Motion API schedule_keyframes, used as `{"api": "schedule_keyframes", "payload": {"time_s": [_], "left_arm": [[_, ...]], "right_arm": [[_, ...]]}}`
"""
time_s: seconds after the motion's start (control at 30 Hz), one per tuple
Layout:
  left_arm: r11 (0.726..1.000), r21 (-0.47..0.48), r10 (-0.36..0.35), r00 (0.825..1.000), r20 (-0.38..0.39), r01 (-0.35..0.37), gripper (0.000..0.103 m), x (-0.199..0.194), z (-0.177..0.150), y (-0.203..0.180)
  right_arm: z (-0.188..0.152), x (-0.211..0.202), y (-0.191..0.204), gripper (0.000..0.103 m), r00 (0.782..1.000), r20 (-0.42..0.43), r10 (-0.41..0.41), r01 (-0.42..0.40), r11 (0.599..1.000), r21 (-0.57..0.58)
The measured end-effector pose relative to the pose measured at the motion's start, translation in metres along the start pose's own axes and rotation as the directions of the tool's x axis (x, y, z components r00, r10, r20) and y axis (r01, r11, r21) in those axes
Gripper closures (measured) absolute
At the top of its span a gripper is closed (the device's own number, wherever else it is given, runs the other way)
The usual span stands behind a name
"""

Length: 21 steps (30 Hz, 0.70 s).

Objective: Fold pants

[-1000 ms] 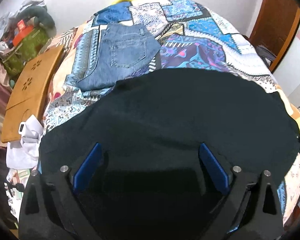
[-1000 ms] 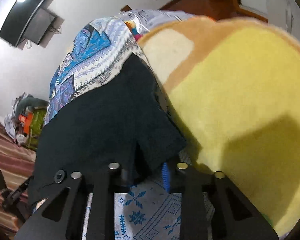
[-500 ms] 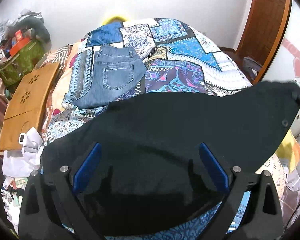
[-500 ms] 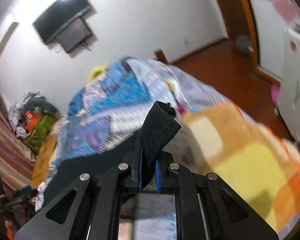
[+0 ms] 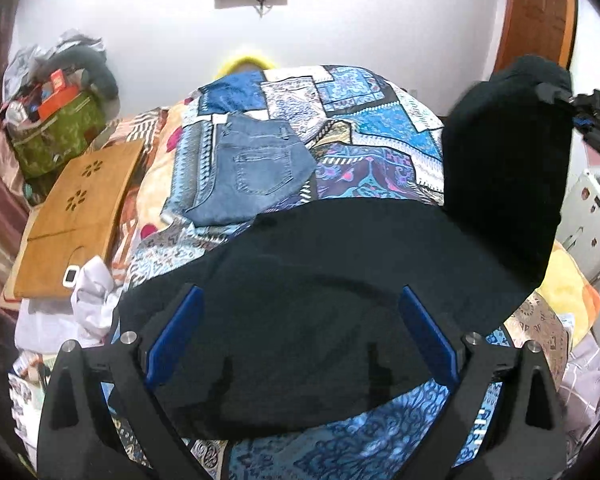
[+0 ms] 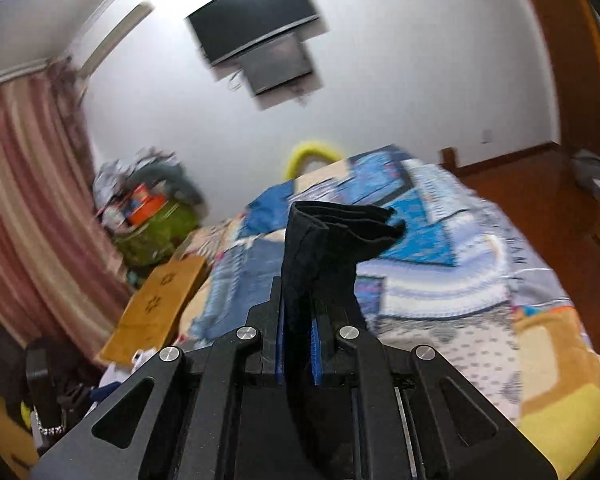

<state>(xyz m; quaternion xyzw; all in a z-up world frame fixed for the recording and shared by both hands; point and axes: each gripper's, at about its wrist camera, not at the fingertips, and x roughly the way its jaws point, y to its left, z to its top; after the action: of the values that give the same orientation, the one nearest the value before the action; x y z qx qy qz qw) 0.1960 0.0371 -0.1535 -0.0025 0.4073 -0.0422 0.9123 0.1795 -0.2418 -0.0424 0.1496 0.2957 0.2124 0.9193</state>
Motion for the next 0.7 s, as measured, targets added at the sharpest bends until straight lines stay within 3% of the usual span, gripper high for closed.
{"api": "schedule_keyframes", "payload": {"time_s": [0.1, 0.2, 0.33, 0.47, 0.63, 0.7], "left_arm": [[1.000, -0.020, 0.014, 1.000, -0.008, -0.015, 0.004, -0.004, -0.006, 0.012], [0.999, -0.027, 0.033, 0.999, -0.008, -0.033, 0.004, -0.009, -0.011, 0.021], [0.997, -0.029, 0.065, 0.998, -0.014, -0.066, 0.004, -0.014, -0.020, 0.031], [0.996, -0.028, 0.082, 0.996, -0.019, -0.082, 0.004, -0.014, -0.024, 0.033], [0.997, -0.039, 0.068, 0.997, -0.028, -0.070, 0.004, -0.008, -0.022, 0.029], [0.998, -0.039, 0.057, 0.998, -0.038, -0.058, 0.004, -0.005, -0.019, 0.027]], "right_arm": [[-0.017, 0.033, 0.017, 0.094, 0.993, -0.089, 0.078, -0.077, 0.997, 0.011], [-0.037, 0.057, 0.035, 0.094, 0.982, -0.165, 0.096, -0.100, 0.995, -0.015], [-0.076, 0.092, 0.053, 0.094, 0.945, -0.309, 0.110, -0.133, 0.990, -0.055], [-0.109, 0.114, 0.062, 0.093, 0.894, -0.435, 0.108, -0.156, 0.985, -0.077], [-0.126, 0.110, 0.065, 0.080, 0.870, -0.483, 0.098, -0.171, 0.979, -0.111], [-0.120, 0.107, 0.065, 0.066, 0.855, -0.501, 0.129, -0.197, 0.977, -0.084]]}}
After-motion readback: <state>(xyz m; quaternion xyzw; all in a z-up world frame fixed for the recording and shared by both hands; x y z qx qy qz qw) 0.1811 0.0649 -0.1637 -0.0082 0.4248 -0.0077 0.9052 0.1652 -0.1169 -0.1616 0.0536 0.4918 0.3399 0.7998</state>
